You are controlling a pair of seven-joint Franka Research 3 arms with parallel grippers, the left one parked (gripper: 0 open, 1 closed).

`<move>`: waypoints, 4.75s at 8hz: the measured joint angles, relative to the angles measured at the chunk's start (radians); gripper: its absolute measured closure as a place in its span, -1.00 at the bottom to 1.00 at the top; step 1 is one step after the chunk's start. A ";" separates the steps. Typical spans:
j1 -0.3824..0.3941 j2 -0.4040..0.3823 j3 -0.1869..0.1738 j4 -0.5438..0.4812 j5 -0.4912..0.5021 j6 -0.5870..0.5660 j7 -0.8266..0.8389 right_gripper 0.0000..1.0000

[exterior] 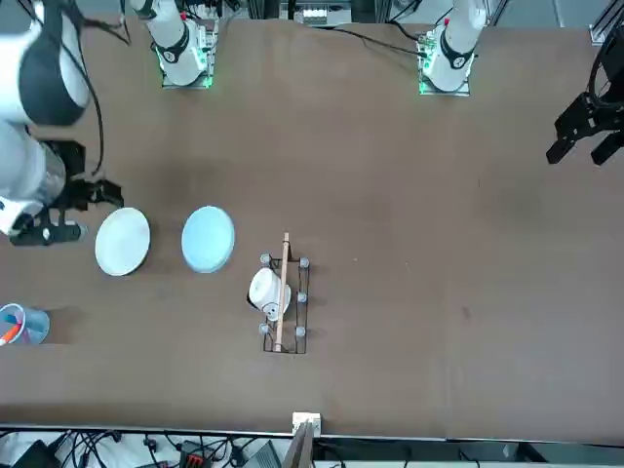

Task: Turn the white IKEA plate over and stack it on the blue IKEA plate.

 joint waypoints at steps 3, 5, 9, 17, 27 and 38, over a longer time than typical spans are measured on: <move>-0.069 -0.076 -0.003 -0.422 0.000 0.445 0.000 -1.00; -0.079 -0.063 -0.003 -0.608 0.000 0.672 0.001 -1.00; -0.080 0.058 -0.002 -0.639 0.000 0.812 0.002 -0.98; -0.084 0.152 0.001 -0.573 -0.003 0.823 -0.012 0.60; -0.042 0.140 0.063 -0.064 0.109 0.087 -0.087 0.95; 0.024 0.164 0.071 -0.207 1.226 0.000 -0.813 0.96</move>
